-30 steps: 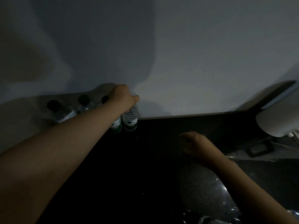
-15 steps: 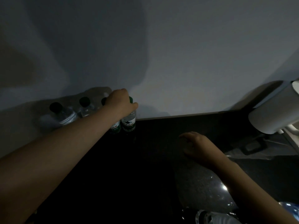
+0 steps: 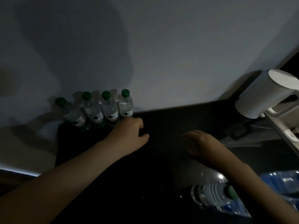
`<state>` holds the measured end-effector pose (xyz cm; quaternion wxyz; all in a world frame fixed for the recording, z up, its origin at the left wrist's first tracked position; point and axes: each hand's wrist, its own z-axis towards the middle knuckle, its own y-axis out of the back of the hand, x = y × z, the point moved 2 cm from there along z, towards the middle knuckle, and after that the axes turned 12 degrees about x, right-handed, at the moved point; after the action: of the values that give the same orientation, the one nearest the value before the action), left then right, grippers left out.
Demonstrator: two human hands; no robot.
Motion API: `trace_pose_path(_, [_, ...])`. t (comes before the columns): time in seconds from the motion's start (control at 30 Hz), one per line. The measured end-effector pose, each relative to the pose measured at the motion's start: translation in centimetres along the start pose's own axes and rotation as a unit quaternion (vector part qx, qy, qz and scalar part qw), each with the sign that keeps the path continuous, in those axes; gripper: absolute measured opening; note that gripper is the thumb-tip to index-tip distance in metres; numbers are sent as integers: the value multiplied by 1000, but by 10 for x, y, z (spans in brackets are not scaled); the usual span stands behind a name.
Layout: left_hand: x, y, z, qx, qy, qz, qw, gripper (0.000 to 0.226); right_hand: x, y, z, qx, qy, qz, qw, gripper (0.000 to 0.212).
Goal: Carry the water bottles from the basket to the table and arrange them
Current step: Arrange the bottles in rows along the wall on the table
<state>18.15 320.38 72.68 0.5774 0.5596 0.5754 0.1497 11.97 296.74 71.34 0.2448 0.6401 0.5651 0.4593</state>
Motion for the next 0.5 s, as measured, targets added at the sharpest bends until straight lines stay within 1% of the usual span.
trace_pose_path(0.1, [-15, -12, -19, 29, -19, 0, 999, 33, 2, -2, -33, -22, -12, -7, 1000, 52])
trace_pose_path(0.23, [-38, -31, -40, 63, -46, -9, 997, 30, 1, -8, -78, -45, -49, 2, 998, 52])
trace_pose_path(0.4, [-67, -50, -57, 141, -68, -13, 988, 26, -5, -18, -127, -57, -89, 38, 994, 52])
trace_pose_path(0.5, [-84, -62, -64, 169, -81, -5, 982, 27, -11, -27, -149, -72, -109, 48, 990, 52])
